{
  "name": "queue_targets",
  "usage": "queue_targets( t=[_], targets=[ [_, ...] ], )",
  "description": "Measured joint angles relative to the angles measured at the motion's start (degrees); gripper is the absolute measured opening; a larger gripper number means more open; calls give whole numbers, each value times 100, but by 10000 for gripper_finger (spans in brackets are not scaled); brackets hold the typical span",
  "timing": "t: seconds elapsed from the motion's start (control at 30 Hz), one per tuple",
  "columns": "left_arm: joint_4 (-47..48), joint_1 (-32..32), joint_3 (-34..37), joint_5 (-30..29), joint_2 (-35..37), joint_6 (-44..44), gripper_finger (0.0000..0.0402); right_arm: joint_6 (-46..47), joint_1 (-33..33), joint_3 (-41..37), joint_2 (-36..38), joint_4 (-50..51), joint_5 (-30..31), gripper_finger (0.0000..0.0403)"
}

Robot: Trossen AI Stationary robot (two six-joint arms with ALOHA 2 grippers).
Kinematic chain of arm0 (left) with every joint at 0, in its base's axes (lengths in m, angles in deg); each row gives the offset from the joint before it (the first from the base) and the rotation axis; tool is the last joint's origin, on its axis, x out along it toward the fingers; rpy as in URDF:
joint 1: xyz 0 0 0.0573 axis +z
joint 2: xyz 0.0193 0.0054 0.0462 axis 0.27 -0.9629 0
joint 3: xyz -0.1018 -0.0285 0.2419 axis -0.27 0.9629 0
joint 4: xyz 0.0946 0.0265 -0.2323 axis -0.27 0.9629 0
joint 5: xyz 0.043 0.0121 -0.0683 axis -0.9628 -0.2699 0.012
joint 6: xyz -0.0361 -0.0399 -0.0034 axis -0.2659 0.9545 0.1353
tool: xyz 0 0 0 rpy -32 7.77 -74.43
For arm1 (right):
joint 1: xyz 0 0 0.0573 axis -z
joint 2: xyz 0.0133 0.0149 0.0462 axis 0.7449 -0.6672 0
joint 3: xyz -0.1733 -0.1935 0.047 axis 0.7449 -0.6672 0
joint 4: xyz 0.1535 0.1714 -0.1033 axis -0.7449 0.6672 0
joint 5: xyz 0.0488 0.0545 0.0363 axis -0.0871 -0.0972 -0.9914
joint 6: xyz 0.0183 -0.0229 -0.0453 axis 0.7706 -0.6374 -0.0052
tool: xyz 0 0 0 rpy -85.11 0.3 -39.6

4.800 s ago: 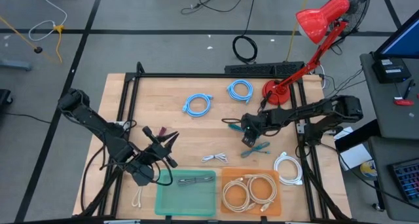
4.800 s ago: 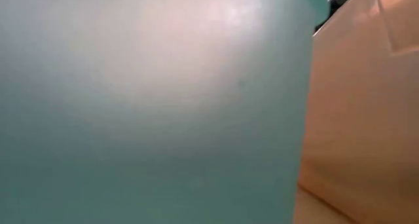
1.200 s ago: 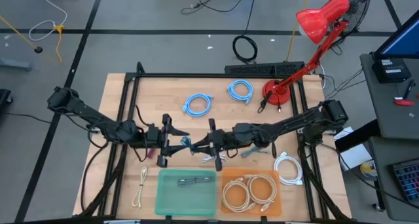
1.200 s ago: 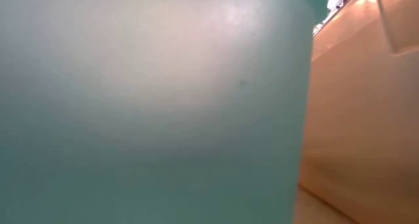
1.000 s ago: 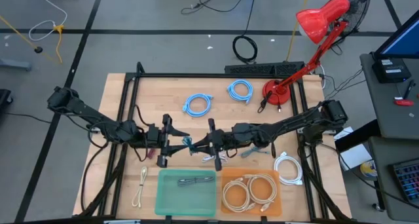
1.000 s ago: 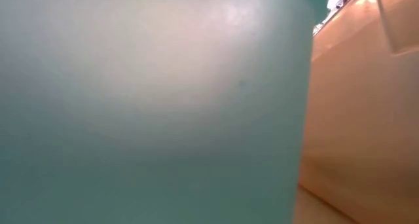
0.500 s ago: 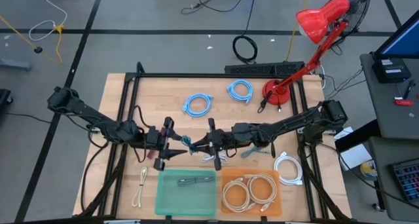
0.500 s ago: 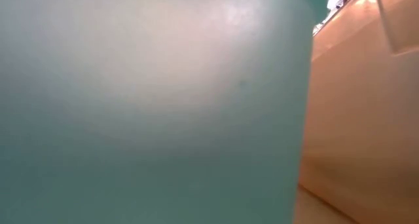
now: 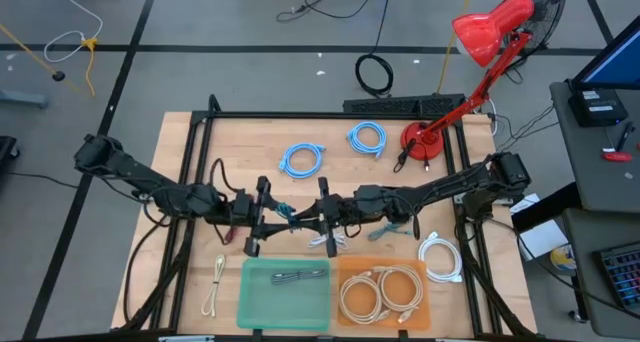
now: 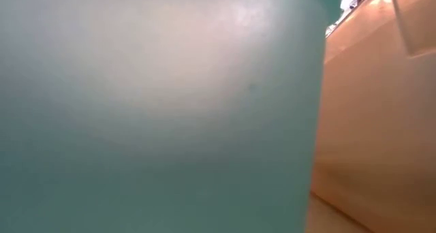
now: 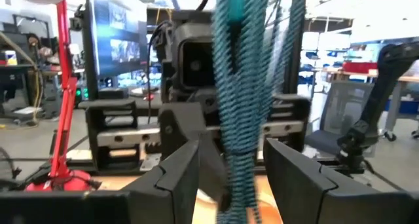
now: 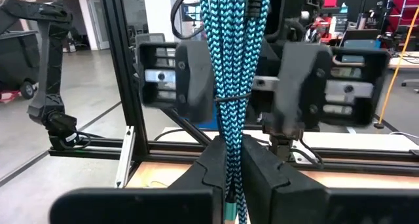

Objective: Pick & Place USB Port
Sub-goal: Put the top blue charger cable into the green bin

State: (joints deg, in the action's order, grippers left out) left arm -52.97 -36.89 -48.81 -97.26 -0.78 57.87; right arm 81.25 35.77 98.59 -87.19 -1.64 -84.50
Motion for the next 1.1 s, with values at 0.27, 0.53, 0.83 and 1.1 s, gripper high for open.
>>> queue_targets(
  t=[0.27, 0.53, 0.83, 1.1],
  targets=[
    [-249, 22, 0, 3, -97, 11, 170, 0, -1, -2, 2, 58, 0, 17],
    [-235, 22, 0, 20, -97, 284, 58, -275, 9, -2, 2, 125, -6, 33],
    [1569, -41, -521, -4, 280, 549, 23, 83, -199, -2, 581, 1500, -35, 95],
    [5008, -657, -1463, -138, 180, 1414, 23, 161, -664, -2, 1252, 2861, 751, 124]
  ],
)
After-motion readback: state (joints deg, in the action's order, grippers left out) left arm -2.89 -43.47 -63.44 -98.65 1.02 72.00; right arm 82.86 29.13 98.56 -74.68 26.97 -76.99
